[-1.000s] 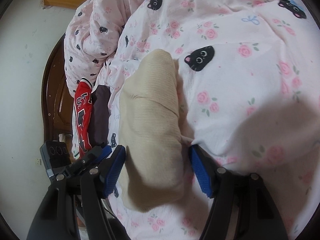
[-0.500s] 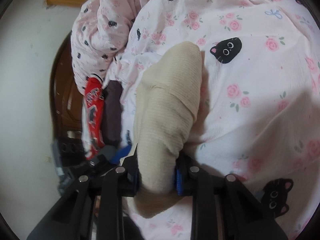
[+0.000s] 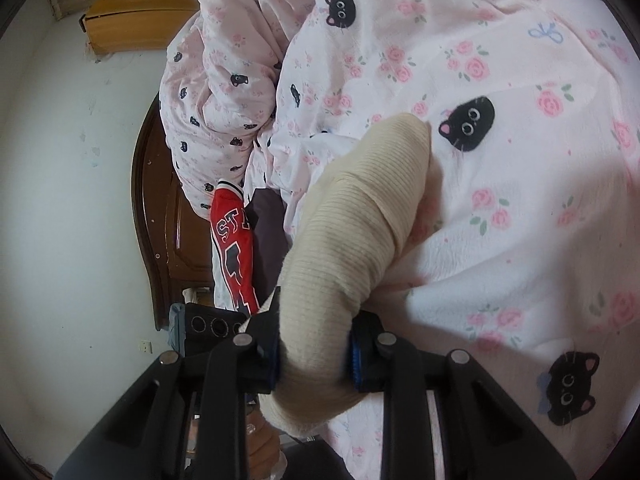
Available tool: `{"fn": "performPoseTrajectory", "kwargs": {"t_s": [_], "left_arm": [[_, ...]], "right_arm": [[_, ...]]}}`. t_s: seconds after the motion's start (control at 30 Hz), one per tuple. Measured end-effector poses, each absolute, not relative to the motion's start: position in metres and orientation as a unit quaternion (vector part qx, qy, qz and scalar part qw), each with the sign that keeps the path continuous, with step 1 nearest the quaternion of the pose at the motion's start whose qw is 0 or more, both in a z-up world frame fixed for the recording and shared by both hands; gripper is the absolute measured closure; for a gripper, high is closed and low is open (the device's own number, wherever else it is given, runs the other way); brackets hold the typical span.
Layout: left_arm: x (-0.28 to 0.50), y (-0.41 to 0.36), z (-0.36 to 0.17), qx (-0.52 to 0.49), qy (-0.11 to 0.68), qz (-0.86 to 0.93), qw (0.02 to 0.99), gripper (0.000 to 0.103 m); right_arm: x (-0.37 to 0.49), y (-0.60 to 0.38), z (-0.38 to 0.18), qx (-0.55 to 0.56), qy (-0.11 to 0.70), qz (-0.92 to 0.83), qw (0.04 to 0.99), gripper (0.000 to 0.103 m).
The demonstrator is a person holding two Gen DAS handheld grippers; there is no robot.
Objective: Fold clothes
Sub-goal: 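Grasp the folded beige bundle with the right tool and lift it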
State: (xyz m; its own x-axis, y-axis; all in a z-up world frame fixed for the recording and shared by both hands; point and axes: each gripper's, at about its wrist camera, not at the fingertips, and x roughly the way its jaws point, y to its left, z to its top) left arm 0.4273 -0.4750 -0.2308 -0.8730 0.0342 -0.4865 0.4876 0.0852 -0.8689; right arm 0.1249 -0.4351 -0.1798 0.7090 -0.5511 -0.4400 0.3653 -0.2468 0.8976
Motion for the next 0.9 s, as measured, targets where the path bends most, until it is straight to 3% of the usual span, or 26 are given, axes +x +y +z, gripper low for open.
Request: {"fn": "performPoseTrajectory", "kwargs": {"t_s": [0.53, 0.9], "left_arm": [[0.406, -0.497, -0.236, 0.072, 0.758, -0.626, 0.168, 0.029], [0.391, -0.501, -0.245, 0.089, 0.762, -0.621, 0.159, 0.029]], "right_arm": [[0.11, -0.437, -0.173, 0.692, -0.049, -0.391, 0.605, 0.077], [0.113, -0.433, -0.176, 0.69, -0.056, -0.366, 0.622, 0.077]]}}
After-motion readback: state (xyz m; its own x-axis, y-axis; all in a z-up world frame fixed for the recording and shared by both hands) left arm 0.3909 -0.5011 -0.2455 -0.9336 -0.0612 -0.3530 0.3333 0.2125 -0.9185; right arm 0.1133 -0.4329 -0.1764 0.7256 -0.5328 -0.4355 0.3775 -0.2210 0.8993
